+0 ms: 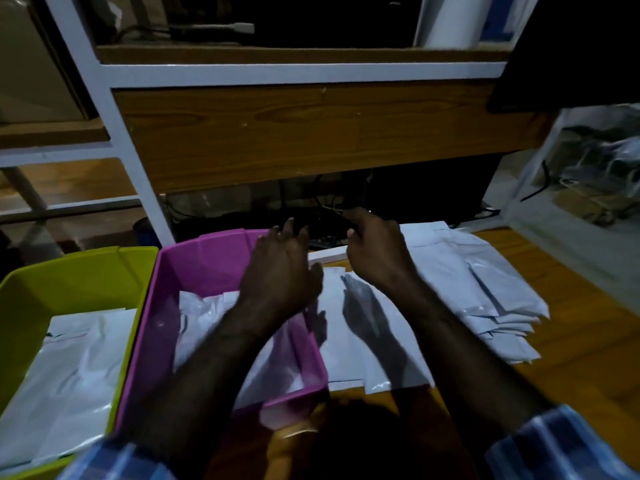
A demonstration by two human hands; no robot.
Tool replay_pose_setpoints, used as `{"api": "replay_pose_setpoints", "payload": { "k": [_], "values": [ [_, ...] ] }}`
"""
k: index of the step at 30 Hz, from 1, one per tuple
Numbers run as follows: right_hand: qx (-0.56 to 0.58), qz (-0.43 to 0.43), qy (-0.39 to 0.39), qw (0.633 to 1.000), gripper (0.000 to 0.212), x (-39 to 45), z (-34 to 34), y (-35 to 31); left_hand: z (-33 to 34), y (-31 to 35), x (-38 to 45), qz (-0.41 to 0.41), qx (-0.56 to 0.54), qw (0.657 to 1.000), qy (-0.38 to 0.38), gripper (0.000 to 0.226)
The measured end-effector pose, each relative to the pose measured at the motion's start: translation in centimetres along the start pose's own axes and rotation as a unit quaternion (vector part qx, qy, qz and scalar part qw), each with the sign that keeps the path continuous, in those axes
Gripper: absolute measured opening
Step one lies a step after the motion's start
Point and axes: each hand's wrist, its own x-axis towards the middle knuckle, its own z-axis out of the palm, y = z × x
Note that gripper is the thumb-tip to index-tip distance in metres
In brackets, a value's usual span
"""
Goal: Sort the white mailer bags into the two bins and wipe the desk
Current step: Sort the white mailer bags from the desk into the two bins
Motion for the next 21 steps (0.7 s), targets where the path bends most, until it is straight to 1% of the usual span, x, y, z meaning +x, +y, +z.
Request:
{"api": "replay_pose_setpoints", "payload": {
  "k": [3, 7, 9, 13, 15, 18, 19, 21],
  "values": [
    [-0.024, 0.033, -0.009, 0.999, 0.039, -0.7, -0.5, 4.0, 2.2, 4.1, -0.3, 0.002, -0.031, 1.000, 0.004, 0.063],
    [-0.034, 0.075, -0.043, 0.996, 0.042, -1.7, 0.5, 8.7, 5.8, 8.7, -1.0, -0.086, -0.135, 0.987, -0.007, 0.062],
    [-0.022, 0.084, -0.061, 0.994, 0.041, -2.1, 1.5, 10.8, 8.3, 9.9, -1.1, -0.118, -0.159, 0.980, -0.016, 0.060],
    [-0.004, 0.093, -0.085, 0.992, 0.039, -3.3, 3.8, 14.0, 13.9, 9.5, -1.9, -0.163, -0.112, 0.980, -0.031, 0.058],
    [-0.002, 0.064, -0.102, 0.993, 0.039, -4.4, 4.8, 15.0, 16.3, 8.7, -2.6, -0.185, -0.054, 0.981, -0.026, 0.058],
    [-0.057, -0.019, -0.097, 0.993, 0.044, -5.7, 6.6, 16.7, 19.5, 7.3, -3.6, -0.205, 0.027, 0.978, -0.023, 0.059],
    [-0.085, -0.046, -0.108, 0.990, 0.048, -5.9, 7.1, 17.3, 20.2, 7.0, -3.9, -0.198, 0.041, 0.979, -0.026, 0.058],
    [-0.130, -0.053, -0.187, 0.972, 0.056, -6.3, 7.6, 17.9, 21.3, 6.6, -4.4, -0.184, 0.051, 0.981, -0.037, 0.059]
  ]
}}
